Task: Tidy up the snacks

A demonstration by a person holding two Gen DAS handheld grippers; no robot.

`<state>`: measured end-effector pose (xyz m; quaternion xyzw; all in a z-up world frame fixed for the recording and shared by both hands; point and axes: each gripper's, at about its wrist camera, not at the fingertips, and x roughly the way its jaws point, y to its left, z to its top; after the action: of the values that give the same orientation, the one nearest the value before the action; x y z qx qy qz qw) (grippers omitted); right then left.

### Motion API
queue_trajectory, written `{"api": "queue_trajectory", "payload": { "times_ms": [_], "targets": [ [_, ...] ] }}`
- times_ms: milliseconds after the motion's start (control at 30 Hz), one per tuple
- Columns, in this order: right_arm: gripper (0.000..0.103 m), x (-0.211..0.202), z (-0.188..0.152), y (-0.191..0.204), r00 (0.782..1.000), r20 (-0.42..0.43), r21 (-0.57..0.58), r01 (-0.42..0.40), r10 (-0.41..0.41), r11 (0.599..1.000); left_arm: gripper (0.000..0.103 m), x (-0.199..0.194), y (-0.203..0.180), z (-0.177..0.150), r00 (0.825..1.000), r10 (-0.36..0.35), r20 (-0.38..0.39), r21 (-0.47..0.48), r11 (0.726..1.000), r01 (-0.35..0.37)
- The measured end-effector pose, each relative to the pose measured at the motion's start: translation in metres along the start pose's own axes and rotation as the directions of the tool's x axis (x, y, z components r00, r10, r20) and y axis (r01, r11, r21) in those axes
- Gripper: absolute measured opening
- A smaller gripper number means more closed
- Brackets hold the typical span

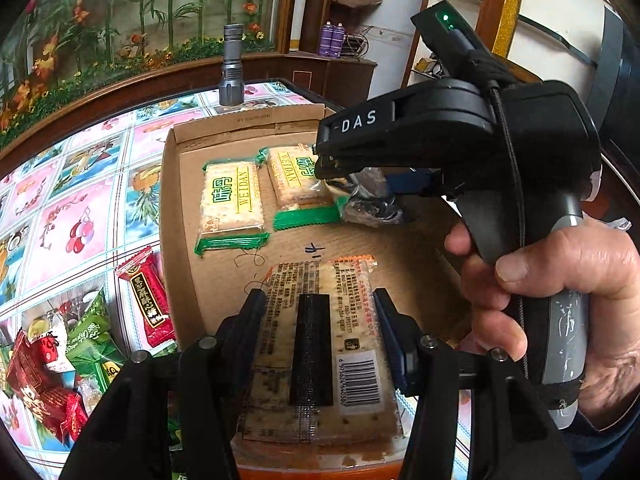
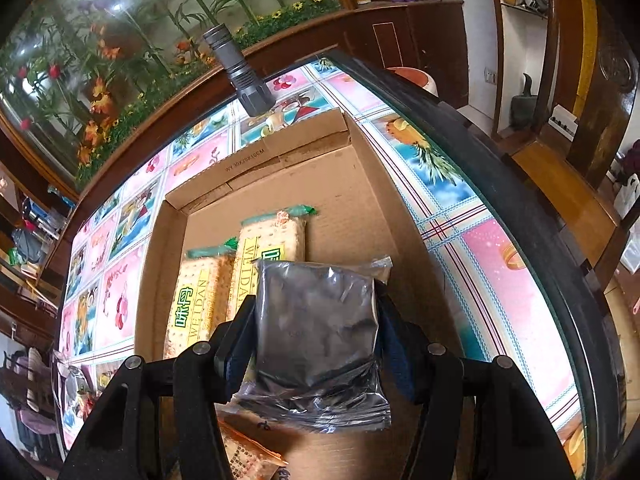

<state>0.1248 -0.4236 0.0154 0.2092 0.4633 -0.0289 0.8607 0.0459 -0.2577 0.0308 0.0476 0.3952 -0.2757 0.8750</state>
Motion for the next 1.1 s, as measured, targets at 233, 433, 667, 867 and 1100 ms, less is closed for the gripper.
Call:
{"api": "queue_trajectory", "payload": {
  "times_ms": [233, 433, 667, 867, 1100],
  "targets": [
    [0.066, -0.009, 0.004, 0.004, 0.999, 0.042, -0.013, -0.008, 0.008, 1.0, 0.056, -0.004, -0.001, 0.0, 1.0, -0.001, 0.011, 0.0, 1.0, 0.001],
    [0.082, -0.029, 0.005, 0.012, 0.992, 0.124, -0.037, -0.004, 0.008, 0.999, 0.083, -0.027, -0.002, 0.001, 0.997, 0.016, 0.074, 0.012, 1.0, -0.017],
    [0.087, -0.042, 0.009, 0.002, 0.984, 0.176, 0.03, 0.009, -0.014, 1.0, 0.092, -0.045, -0.011, 0.002, 0.995, 0.054, 0.082, 0.068, 0.996, -0.059],
    [0.088, -0.059, 0.007, 0.012, 0.967, 0.256, -0.003, -0.009, 0.01, 1.0, 0.094, -0.074, 0.0, -0.01, 0.986, 0.142, 0.09, 0.069, 0.986, -0.149],
    [0.094, -0.089, -0.024, 0.075, 0.907, 0.405, -0.234, -0.02, 0.116, 0.972, 0.102, -0.134, 0.049, -0.042, 0.957, 0.26, 0.126, -0.017, 0.965, -0.26]
  ]
}}
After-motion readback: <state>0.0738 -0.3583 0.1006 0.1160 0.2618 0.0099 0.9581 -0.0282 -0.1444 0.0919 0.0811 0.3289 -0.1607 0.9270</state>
